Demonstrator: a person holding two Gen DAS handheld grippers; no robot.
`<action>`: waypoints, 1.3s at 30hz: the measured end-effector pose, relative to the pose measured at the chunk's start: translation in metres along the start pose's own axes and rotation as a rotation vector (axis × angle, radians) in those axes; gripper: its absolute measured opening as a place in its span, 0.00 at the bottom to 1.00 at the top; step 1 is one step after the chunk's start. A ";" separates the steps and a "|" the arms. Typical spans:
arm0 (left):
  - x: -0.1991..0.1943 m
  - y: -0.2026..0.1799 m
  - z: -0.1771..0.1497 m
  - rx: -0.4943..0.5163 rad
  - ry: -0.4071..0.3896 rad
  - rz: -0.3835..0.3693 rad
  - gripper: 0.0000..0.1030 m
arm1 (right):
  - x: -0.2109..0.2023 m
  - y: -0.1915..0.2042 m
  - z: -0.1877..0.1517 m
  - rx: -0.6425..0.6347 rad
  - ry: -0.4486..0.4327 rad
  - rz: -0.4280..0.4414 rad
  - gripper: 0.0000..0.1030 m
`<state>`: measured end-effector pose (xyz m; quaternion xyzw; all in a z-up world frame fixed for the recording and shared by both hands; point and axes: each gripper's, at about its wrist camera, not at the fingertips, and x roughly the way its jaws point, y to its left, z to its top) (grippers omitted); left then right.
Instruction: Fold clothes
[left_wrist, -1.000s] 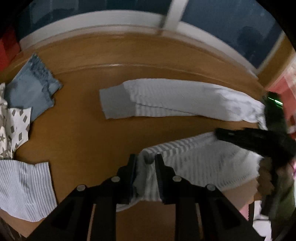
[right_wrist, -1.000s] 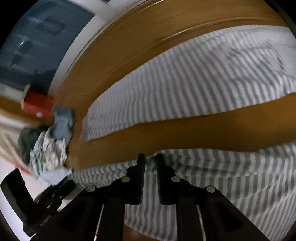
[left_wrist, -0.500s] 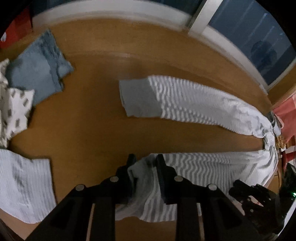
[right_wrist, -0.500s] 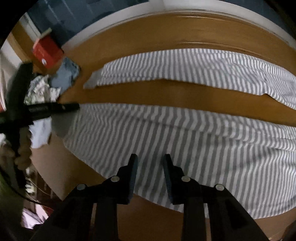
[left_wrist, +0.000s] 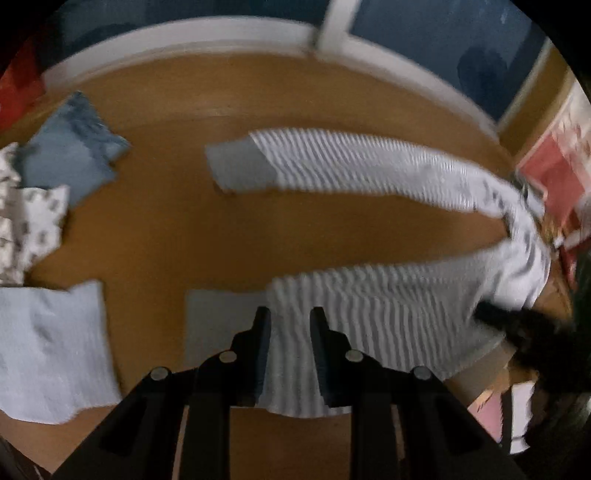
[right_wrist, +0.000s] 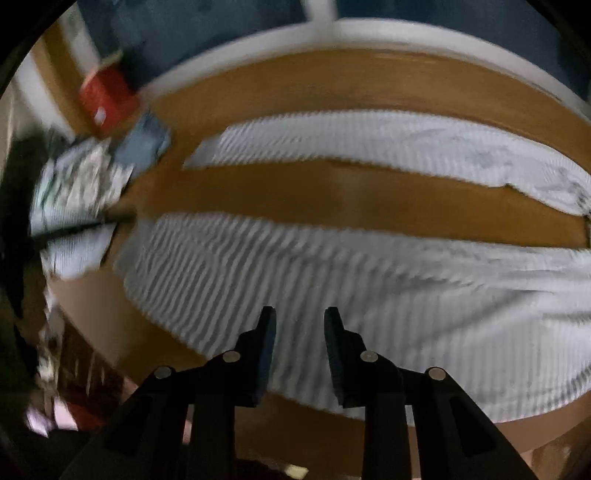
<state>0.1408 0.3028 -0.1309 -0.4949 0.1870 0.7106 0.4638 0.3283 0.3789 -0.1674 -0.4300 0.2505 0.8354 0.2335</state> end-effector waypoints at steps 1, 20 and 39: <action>0.007 -0.004 -0.003 0.009 0.014 0.008 0.19 | 0.000 -0.010 0.005 0.031 0.000 -0.013 0.26; 0.002 -0.027 -0.030 0.123 0.019 0.116 0.38 | -0.003 -0.044 0.033 0.026 -0.080 -0.118 0.25; -0.006 -0.044 -0.021 0.197 0.002 0.066 0.40 | -0.024 -0.092 0.004 0.239 -0.096 -0.191 0.24</action>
